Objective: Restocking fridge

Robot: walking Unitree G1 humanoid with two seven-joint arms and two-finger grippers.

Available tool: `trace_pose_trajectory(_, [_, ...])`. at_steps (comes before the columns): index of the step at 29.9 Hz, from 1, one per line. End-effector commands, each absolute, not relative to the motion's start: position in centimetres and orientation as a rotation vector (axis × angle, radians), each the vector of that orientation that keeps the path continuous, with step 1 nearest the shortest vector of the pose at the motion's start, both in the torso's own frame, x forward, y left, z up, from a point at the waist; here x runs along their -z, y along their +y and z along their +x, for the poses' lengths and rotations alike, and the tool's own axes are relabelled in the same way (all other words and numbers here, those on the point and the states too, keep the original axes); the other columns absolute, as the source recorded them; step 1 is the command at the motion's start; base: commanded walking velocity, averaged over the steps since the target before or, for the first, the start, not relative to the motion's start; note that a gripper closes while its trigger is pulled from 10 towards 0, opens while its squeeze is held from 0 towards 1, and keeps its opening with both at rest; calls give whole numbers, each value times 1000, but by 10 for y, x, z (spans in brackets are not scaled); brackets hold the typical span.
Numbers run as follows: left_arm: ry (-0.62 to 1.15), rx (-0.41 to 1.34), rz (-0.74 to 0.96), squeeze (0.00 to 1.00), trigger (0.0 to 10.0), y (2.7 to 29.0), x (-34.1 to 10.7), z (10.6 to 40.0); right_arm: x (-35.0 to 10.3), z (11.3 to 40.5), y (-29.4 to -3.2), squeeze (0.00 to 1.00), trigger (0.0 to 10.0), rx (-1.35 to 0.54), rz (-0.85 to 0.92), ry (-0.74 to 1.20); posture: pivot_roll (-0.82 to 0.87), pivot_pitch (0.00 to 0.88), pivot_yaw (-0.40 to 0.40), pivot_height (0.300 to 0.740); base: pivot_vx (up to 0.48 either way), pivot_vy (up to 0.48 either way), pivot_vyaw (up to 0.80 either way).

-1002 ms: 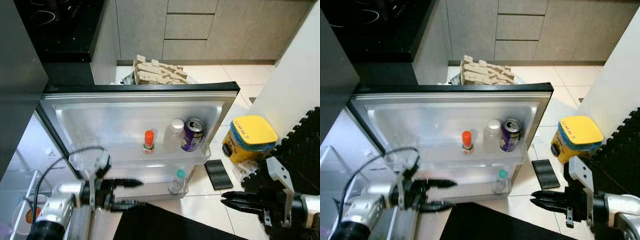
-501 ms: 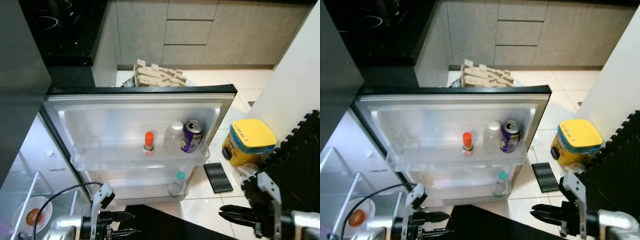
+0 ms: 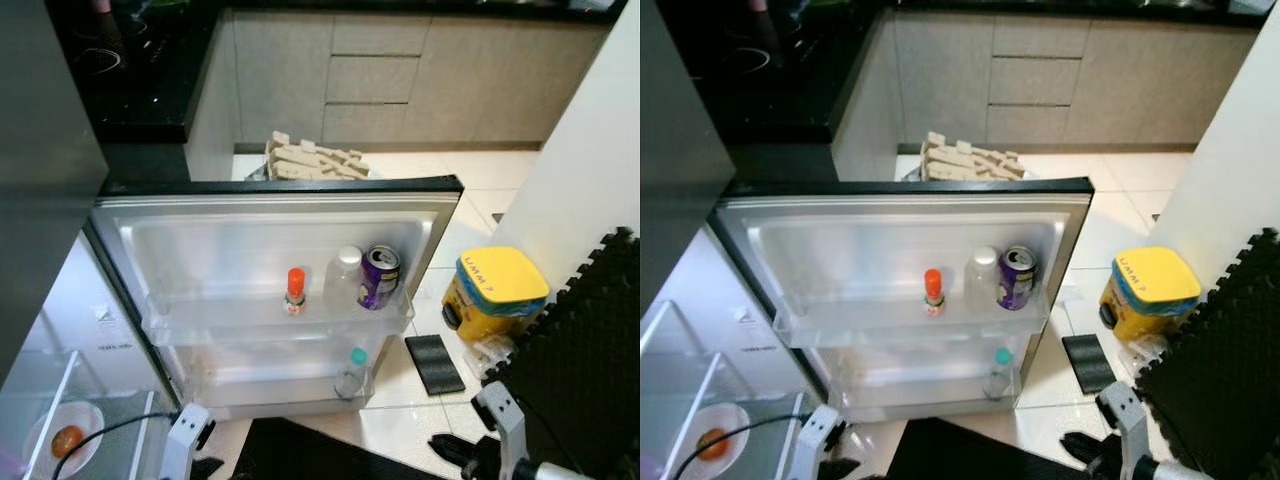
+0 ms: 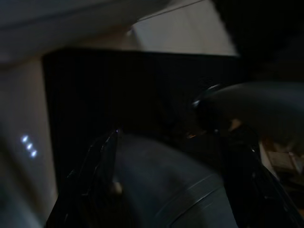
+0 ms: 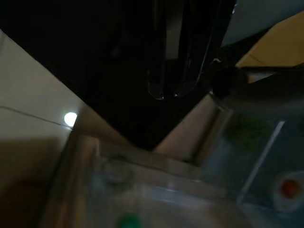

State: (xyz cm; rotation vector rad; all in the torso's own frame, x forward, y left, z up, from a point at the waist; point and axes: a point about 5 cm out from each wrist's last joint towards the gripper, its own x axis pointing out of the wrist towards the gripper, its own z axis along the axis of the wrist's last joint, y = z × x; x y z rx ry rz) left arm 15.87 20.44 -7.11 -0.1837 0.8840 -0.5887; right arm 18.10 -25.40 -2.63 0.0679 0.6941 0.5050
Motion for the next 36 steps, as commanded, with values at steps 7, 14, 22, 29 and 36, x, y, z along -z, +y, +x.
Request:
trace_pose_trajectory(7, [962, 412, -202, 0, 10000, 205, 87, 138, 58, 163, -257, 0, 10000, -245, 32, 805, 21, 23, -50, 740, 0, 0, 0])
trace_pose_trajectory(14, [1049, 334, -161, 0, 10000, 204, 97, 121, 74, 152, -255, 0, 10000, -89, -46, 906, 28, 9, -49, 740, 0, 0, 0])
trace_pose_trajectory(22, [1086, 273, -66, 0, 10000, 204, 101, 118, 83, 143, -249, 0, 10000, 2, -36, 949, 43, 0, -37, 740, 0, 0, 0])
trace_pose_trajectory(29, [1113, 292, 93, 0, 10000, 196, 104, 119, 90, 134, -245, 0, 10000, 85, -28, 1000, 60, 0, -28, 740, 0, 0, 0])
trace_pose_trajectory(36, [1118, 299, 141, 0, 10000, 190, 104, 124, 93, 131, -240, 0, 10000, 95, -46, 1032, 63, 0, -23, 740, 0, 0, 0])
